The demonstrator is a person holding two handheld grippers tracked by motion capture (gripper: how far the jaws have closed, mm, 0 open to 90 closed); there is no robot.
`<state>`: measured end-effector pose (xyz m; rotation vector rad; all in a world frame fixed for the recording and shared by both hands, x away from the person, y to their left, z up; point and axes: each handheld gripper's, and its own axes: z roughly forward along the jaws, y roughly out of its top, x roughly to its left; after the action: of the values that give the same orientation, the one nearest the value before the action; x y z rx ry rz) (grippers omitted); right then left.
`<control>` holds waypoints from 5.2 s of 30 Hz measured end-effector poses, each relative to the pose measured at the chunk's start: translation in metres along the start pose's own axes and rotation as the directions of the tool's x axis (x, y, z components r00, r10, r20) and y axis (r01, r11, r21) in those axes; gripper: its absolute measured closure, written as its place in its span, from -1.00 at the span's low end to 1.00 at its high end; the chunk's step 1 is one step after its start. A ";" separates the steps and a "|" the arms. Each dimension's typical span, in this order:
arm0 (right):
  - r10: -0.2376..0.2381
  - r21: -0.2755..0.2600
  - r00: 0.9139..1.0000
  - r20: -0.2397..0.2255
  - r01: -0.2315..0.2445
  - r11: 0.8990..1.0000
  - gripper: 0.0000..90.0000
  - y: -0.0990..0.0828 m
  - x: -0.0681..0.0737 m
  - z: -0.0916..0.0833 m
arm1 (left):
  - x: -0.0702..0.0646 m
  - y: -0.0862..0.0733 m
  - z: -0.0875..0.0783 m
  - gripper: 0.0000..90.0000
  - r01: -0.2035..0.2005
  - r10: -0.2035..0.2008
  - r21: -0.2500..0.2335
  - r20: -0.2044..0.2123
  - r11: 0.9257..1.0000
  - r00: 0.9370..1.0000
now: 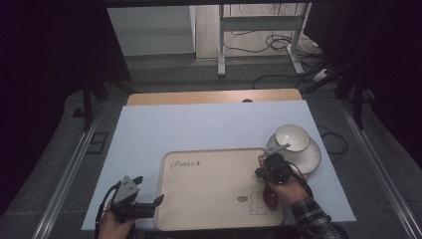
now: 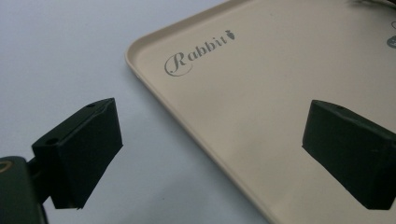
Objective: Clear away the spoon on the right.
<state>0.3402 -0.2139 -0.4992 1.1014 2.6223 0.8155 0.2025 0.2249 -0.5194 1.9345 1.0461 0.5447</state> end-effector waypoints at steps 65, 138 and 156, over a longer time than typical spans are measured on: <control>0.008 -0.225 0.999 0.044 0.002 0.974 -0.64 -0.030 0.001 -0.047 | 0.001 0.000 0.000 -0.90 0.016 -0.016 -0.005 0.004 1.000 1.000; 0.065 -0.272 0.989 0.129 -0.028 0.962 -1.00 -0.099 0.002 -0.090 | 0.003 -0.001 0.000 -0.90 0.034 -0.034 -0.010 0.010 0.999 0.999; 0.087 -0.272 0.982 0.166 -0.039 0.961 -1.00 -0.113 0.003 -0.100 | 0.003 -0.001 0.000 -0.90 0.040 -0.040 -0.011 0.010 0.999 0.999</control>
<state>0.2335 -0.3189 -0.4781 1.1289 2.2619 1.0013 0.2037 0.2281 -0.5202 1.9005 1.0714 0.5175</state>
